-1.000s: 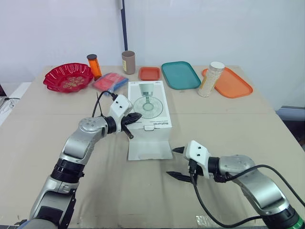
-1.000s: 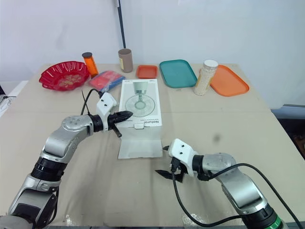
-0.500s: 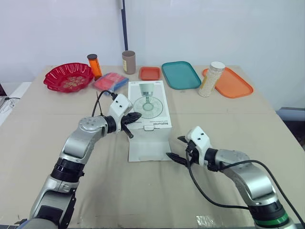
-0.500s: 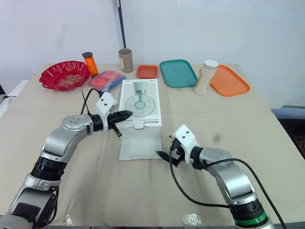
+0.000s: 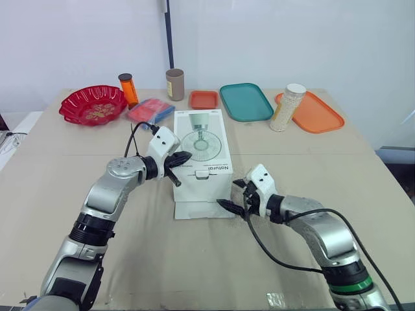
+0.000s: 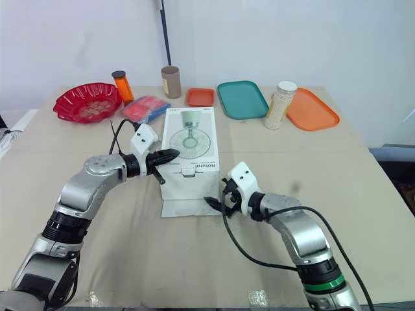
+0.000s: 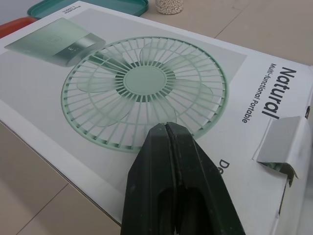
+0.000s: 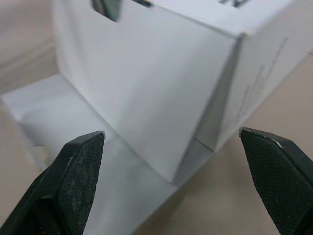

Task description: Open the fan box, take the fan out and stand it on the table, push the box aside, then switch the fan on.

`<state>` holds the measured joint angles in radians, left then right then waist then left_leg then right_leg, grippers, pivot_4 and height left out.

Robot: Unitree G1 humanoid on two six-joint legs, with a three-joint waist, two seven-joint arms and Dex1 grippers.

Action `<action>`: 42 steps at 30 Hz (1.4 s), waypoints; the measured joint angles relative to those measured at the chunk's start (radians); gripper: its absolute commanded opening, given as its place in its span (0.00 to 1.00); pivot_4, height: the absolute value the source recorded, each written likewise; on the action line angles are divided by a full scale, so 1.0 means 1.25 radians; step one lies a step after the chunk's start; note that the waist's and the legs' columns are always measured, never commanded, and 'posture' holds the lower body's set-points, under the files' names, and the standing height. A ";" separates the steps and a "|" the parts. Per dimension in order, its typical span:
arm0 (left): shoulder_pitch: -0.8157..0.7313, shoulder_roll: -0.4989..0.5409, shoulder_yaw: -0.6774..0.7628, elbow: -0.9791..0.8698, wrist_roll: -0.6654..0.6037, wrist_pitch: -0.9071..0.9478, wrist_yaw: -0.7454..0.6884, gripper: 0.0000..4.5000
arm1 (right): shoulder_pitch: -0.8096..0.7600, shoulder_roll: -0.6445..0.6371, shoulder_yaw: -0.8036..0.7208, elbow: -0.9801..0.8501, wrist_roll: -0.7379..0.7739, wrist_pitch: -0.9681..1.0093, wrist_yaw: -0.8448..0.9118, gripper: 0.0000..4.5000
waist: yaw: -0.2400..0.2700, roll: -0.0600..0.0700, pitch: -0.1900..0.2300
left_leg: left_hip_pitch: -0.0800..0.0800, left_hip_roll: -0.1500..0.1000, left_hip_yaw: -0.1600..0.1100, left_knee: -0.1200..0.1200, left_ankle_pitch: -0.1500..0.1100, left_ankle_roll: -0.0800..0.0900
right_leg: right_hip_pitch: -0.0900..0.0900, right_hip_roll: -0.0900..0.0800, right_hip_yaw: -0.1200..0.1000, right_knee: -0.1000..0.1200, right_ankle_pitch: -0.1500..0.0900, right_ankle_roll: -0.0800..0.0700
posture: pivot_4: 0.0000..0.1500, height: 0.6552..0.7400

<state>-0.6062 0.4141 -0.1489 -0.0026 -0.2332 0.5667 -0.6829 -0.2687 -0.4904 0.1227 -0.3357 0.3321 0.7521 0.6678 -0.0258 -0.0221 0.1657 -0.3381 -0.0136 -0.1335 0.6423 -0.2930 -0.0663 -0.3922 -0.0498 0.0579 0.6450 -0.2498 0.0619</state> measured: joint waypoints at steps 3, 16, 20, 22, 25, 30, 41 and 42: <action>0.000 0.000 0.001 0.000 0.000 0.000 0.002 0.01 | 0.013 -0.025 -0.030 -0.062 0.062 0.053 0.023 1.00 | 0.000 0.000 0.000 | 0.000 0.000 0.000 0.000 0.000 0.000 | 0.000 0.000 0.000 0.000 0.000 0.000 | 1.00 1.00; 0.000 -0.006 0.001 0.005 0.000 -0.004 0.007 0.01 | 0.020 -0.038 -0.125 -0.169 0.279 0.185 0.027 1.00 | 0.000 0.000 0.000 | 0.000 0.000 0.000 0.000 0.000 0.000 | 0.000 0.000 0.000 0.000 -0.001 0.001 | 1.00 1.00; -0.001 -0.006 0.015 0.003 -0.010 0.000 0.007 0.01 | 0.008 -0.040 -0.144 -0.179 0.317 0.198 0.011 1.00 | 0.000 0.000 0.000 | 0.000 0.000 0.000 0.000 0.000 0.000 | 0.000 0.000 0.000 0.000 -0.001 0.001 | 1.00 1.00; -0.006 -0.001 0.064 0.002 -0.036 0.026 0.020 0.01 | 0.009 -0.046 -0.144 -0.188 0.324 0.197 0.003 1.00 | -0.001 0.000 0.001 | -0.002 0.000 0.000 0.000 0.000 0.000 | -0.003 0.000 0.000 0.000 -0.001 0.001 | 1.00 1.00; -0.023 0.048 0.123 -0.015 -0.057 0.048 0.022 0.01 | 0.011 -0.049 -0.144 -0.194 0.328 0.184 -0.005 1.00 | -0.004 -0.001 0.001 | -0.006 0.001 0.000 0.000 0.000 0.000 | -0.007 0.001 0.000 0.000 0.001 -0.001 | 1.00 1.00; 0.030 0.098 0.162 -0.107 -0.081 0.058 0.004 0.01 | -0.030 -0.038 -0.160 -0.192 0.360 0.175 -0.022 1.00 | -0.006 -0.001 0.001 | -0.008 0.000 0.000 0.001 0.000 0.000 | -0.008 -0.001 0.000 0.000 0.001 0.000 | 1.00 1.00; 0.129 0.126 0.146 -0.234 -0.105 0.050 -0.028 0.01 | -0.129 0.001 -0.100 -0.073 0.298 0.117 -0.056 1.00 | -0.010 -0.001 0.001 | -0.010 0.000 0.000 0.001 0.000 0.000 | -0.010 0.000 -0.001 0.000 0.002 -0.001 | 1.00 1.00; 0.134 0.128 0.149 -0.234 -0.105 0.051 -0.025 0.01 | -0.135 0.007 -0.095 -0.054 0.285 0.109 -0.062 1.00 | -0.011 -0.001 0.001 | -0.010 0.000 0.000 0.001 0.000 0.000 | -0.010 0.000 -0.001 0.000 0.002 -0.001 | 1.00 1.00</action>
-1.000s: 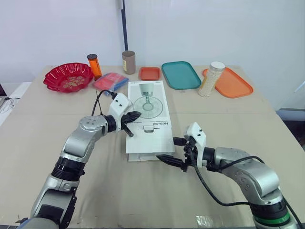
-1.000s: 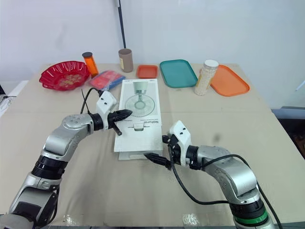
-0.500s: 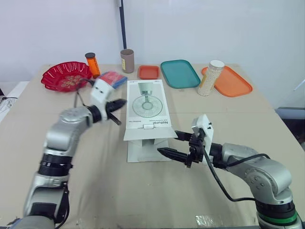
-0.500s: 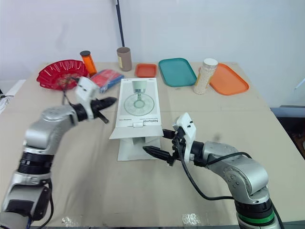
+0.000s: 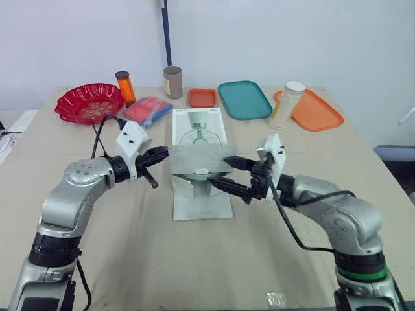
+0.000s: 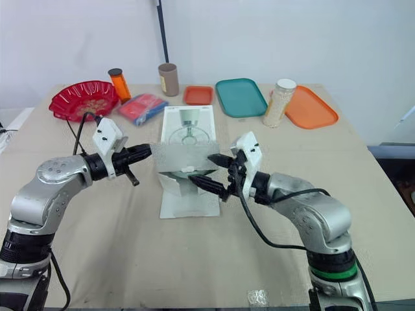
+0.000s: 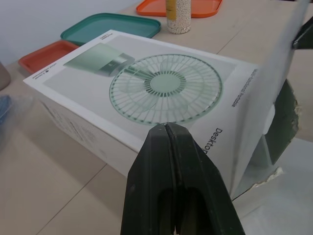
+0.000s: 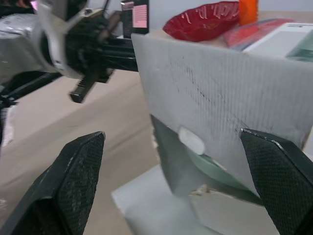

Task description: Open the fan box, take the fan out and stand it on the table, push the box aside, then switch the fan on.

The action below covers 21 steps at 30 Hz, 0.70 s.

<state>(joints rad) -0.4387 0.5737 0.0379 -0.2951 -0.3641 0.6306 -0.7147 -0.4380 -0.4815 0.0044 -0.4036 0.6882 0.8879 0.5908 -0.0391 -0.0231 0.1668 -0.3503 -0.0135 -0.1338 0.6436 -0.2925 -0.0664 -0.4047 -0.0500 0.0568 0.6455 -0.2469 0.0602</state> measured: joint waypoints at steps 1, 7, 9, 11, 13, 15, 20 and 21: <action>0.008 0.004 0.003 0.000 0.001 0.000 0.006 0.01 | -0.012 0.012 0.010 0.026 -0.024 -0.017 -0.010 1.00 | -0.001 0.000 0.000 | 0.000 0.000 0.000 0.000 0.000 0.000 | 0.000 0.000 0.000 0.000 0.000 0.000 | 1.00 1.00; 0.020 0.006 0.015 -0.005 0.001 0.004 0.033 0.01 | -0.059 0.053 0.027 0.090 -0.067 -0.034 -0.045 1.00 | -0.004 0.000 0.000 | -0.001 0.000 0.000 0.000 0.000 0.000 | -0.001 0.000 0.000 0.000 0.001 0.000 | 1.00 1.00; 0.028 0.008 0.017 -0.012 -0.001 0.007 0.039 0.01 | -0.064 0.059 0.027 0.095 -0.067 -0.024 -0.054 1.00 | -0.004 0.000 0.000 | -0.001 0.000 0.000 0.000 0.000 0.000 | -0.001 0.000 0.000 0.000 0.001 -0.001 | 1.00 1.00; 0.028 0.008 0.017 -0.018 -0.007 0.009 0.043 0.01 | -0.067 0.063 0.027 0.098 -0.068 -0.017 -0.058 1.00 | -0.004 0.000 0.000 | -0.001 0.000 0.000 0.000 0.000 0.000 | -0.001 0.000 0.000 0.000 0.001 -0.001 | 1.00 1.00; 0.022 0.002 0.017 -0.023 -0.015 0.012 0.048 0.01 | -0.067 0.064 0.027 0.100 -0.071 -0.015 -0.060 1.00 | -0.005 0.000 0.000 | -0.001 0.000 0.000 0.000 0.000 0.000 | -0.001 0.000 0.000 0.000 0.001 -0.001 | 1.00 1.00; -0.006 -0.013 0.018 -0.024 -0.037 0.021 0.051 0.01 | -0.068 0.065 0.032 0.105 -0.078 -0.011 -0.062 1.00 | -0.004 0.000 0.000 | -0.001 0.000 0.000 0.001 0.000 0.000 | -0.001 0.000 -0.001 0.000 0.002 -0.001 | 1.00 1.00; -0.043 -0.039 0.013 -0.026 -0.064 0.023 0.058 0.01 | -0.068 0.067 0.052 0.107 -0.104 -0.011 -0.069 1.00 | -0.005 0.000 0.000 | -0.001 0.000 0.000 0.000 0.000 0.000 | -0.001 0.000 0.000 0.000 0.002 -0.001 | 1.00 1.00; -0.045 -0.043 0.010 -0.025 -0.066 0.023 0.058 0.01 | -0.068 0.067 0.054 0.107 -0.110 -0.011 -0.071 1.00 | -0.005 0.000 0.000 | -0.001 0.000 0.000 0.001 0.000 0.000 | -0.001 0.000 0.000 0.000 0.002 -0.001 | 1.00 1.00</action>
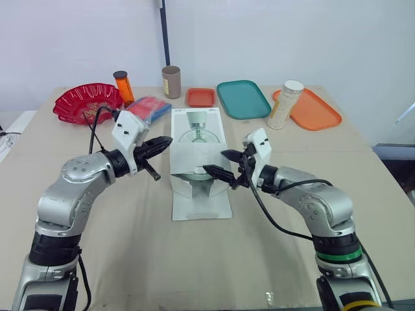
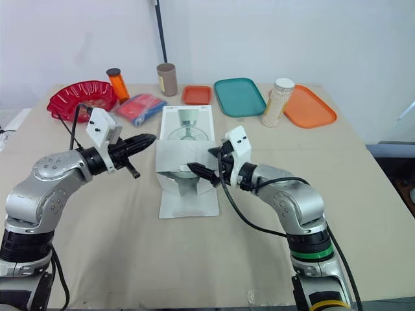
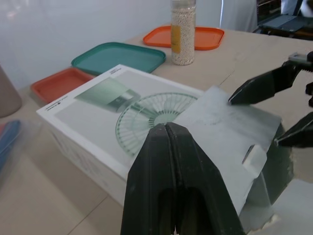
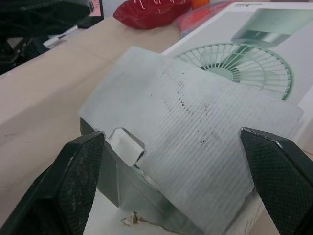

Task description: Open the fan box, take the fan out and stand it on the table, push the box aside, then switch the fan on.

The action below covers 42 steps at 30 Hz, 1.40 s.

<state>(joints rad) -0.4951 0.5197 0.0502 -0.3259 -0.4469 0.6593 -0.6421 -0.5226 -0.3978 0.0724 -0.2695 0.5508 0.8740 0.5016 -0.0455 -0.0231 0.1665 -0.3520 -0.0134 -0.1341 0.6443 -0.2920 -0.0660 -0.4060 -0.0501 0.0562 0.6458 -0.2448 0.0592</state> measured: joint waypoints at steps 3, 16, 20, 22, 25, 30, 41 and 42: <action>-0.018 -0.014 -0.017 0.003 -0.003 -0.001 -0.002 0.01 | 0.000 0.002 0.006 0.000 -0.017 -0.003 -0.005 1.00 | 0.000 0.000 0.000 | 0.000 0.000 0.000 0.000 0.000 0.000 | 0.000 0.000 0.000 0.000 0.000 0.000 | 1.00 1.00; -0.088 -0.056 -0.190 0.232 0.141 -0.099 -0.037 0.01 | 0.012 0.006 -0.002 -0.046 -0.031 0.016 -0.023 1.00 | 0.000 0.000 0.000 | 0.000 0.000 0.000 0.001 0.000 0.000 | 0.000 0.000 0.000 0.000 0.000 0.000 | 1.00 1.00; -0.101 -0.057 -0.190 0.255 0.153 -0.111 -0.044 0.01 | 0.032 -0.015 -0.002 -0.122 -0.020 0.022 -0.015 1.00 | 0.000 0.001 0.000 | 0.000 0.000 0.000 0.001 0.000 0.000 | 0.000 0.000 0.000 0.000 0.000 0.000 | 1.00 1.00; -0.102 -0.058 -0.190 0.259 0.155 -0.111 -0.048 0.00 | 0.032 -0.015 -0.002 -0.140 -0.015 0.024 -0.013 0.95 | 0.000 0.001 -0.001 | 0.000 0.000 0.000 0.002 0.000 0.000 | 0.000 0.000 0.000 0.001 0.000 0.000 | 1.00 1.00; -0.106 -0.059 -0.186 0.268 0.156 -0.112 -0.052 0.00 | 0.068 -0.046 0.002 -0.230 0.000 0.044 -0.015 0.74 | 0.000 0.001 -0.001 | 0.000 0.000 0.000 0.002 0.000 0.000 | 0.001 0.000 0.000 0.001 0.000 0.000 | 1.00 1.00; -0.106 -0.060 -0.184 0.269 0.161 -0.111 -0.055 0.00 | 0.091 -0.088 0.040 -0.276 -0.014 0.055 -0.012 0.21 | 0.000 0.001 -0.001 | 0.000 0.000 0.000 0.003 0.000 0.000 | 0.001 0.000 0.000 0.001 0.001 0.000 | 1.00 1.00; -0.111 -0.061 -0.184 0.272 0.162 -0.104 -0.072 0.00 | 0.108 -0.048 0.162 -0.257 -0.114 0.073 -0.093 0.01 | 0.000 0.001 -0.001 | -0.001 0.000 -0.001 0.004 0.000 0.000 | 0.001 0.000 0.000 0.001 0.001 0.001 | 1.00 1.00; -0.112 -0.061 -0.184 0.273 0.162 -0.104 -0.073 0.00 | 0.103 -0.027 0.162 -0.247 -0.118 0.085 -0.108 0.01 | 0.000 0.001 -0.001 | -0.001 0.000 -0.001 0.004 0.000 0.000 | 0.001 0.000 0.000 0.001 0.001 0.001 | 1.00 1.00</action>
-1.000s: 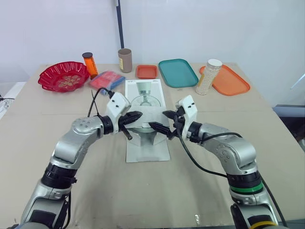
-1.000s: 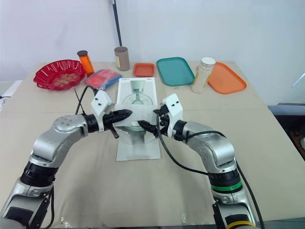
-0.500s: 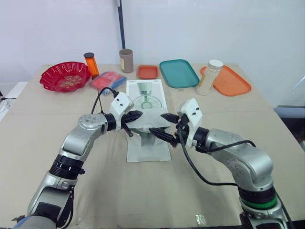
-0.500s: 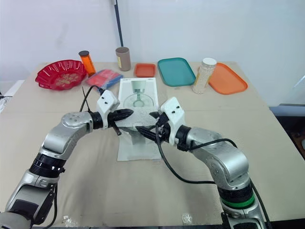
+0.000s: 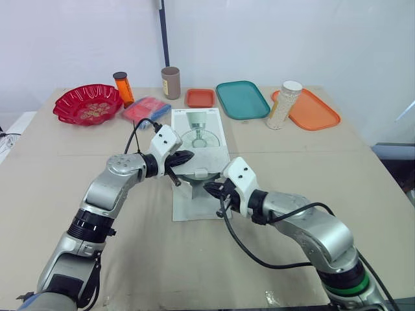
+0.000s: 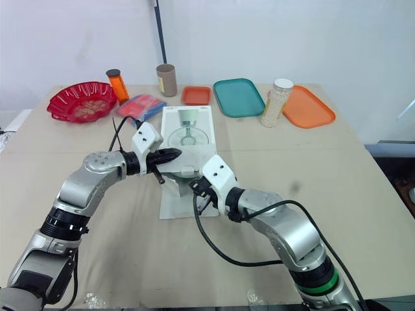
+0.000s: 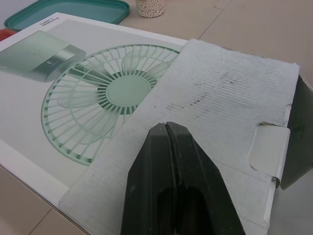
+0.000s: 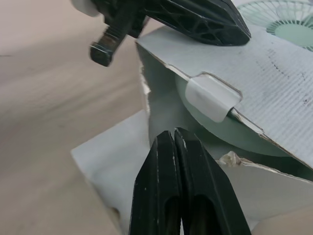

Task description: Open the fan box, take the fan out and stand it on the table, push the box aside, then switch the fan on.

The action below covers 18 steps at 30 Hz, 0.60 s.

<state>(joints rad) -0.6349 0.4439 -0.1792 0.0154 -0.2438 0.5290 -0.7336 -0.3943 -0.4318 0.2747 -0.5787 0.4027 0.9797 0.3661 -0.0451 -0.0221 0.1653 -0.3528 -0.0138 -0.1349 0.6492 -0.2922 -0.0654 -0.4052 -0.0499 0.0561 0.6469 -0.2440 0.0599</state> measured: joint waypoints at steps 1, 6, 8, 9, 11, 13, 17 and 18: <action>-0.001 -0.001 0.000 0.000 0.000 0.000 -0.001 0.00 | -0.006 0.023 -0.001 0.008 -0.004 0.010 -0.016 0.01 | 0.000 0.000 0.000 | 0.000 0.000 0.000 0.000 0.000 0.000 | 0.000 0.000 0.000 0.000 0.000 0.000 | 1.00 1.00; -0.004 -0.005 -0.001 0.003 0.000 0.001 -0.014 0.00 | -0.022 0.078 -0.002 0.013 -0.022 0.058 -0.077 0.01 | 0.001 0.000 0.000 | -0.001 0.000 -0.001 0.000 0.000 0.000 | 0.000 0.000 0.000 0.000 0.000 0.000 | 1.00 1.00; -0.004 -0.006 -0.001 0.003 0.000 0.001 -0.015 0.00 | -0.022 0.077 0.000 0.014 -0.040 0.065 -0.092 0.01 | 0.001 0.000 0.000 | -0.001 0.000 -0.001 0.001 0.000 0.000 | 0.000 0.000 0.000 0.000 0.000 0.000 | 1.00 1.00; -0.004 -0.007 -0.002 0.003 0.000 0.001 -0.015 0.00 | -0.022 0.077 0.000 0.014 -0.042 0.066 -0.093 0.01 | 0.000 0.000 0.000 | -0.001 0.000 -0.001 0.001 0.000 0.000 | 0.000 0.000 0.000 0.000 0.000 0.000 | 1.00 1.00; -0.004 -0.018 -0.003 0.003 0.000 0.001 -0.017 0.00 | -0.015 0.077 0.000 0.000 -0.048 0.086 -0.106 0.01 | 0.000 0.000 0.000 | -0.001 0.000 -0.001 0.001 0.000 0.000 | 0.000 0.000 -0.001 0.000 0.000 0.000 | 1.00 1.00; -0.004 -0.019 -0.003 0.003 0.000 0.001 -0.017 0.00 | -0.010 0.074 0.000 -0.010 -0.051 0.093 -0.107 0.01 | 0.001 0.000 0.000 | -0.001 0.000 -0.001 0.001 0.000 0.000 | 0.000 0.000 -0.001 0.000 0.000 0.000 | 1.00 1.00; -0.004 -0.024 -0.004 0.004 0.002 0.001 -0.019 0.00 | 0.031 0.018 0.001 -0.078 -0.061 0.119 -0.106 0.01 | 0.003 0.000 0.000 | -0.001 -0.001 -0.002 0.002 0.000 0.000 | 0.001 -0.001 -0.001 0.000 0.000 0.001 | 1.00 1.00; -0.004 -0.025 -0.004 0.004 0.002 0.000 -0.019 0.00 | 0.045 -0.002 0.001 -0.100 -0.064 0.124 -0.105 0.01 | 0.003 0.000 -0.001 | -0.001 -0.001 -0.002 0.002 0.000 0.000 | 0.001 -0.001 -0.001 0.000 0.000 0.001 | 1.00 1.00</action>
<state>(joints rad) -0.6401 0.4123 -0.1839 0.0202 -0.2412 0.5296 -0.7578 -0.3386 -0.4346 0.2761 -0.7036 0.3231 1.1351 0.2343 -0.0415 -0.0217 0.1646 -0.3543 -0.0152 -0.1372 0.6515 -0.2924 -0.0651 -0.4043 -0.0507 0.0545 0.6472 -0.2440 0.0606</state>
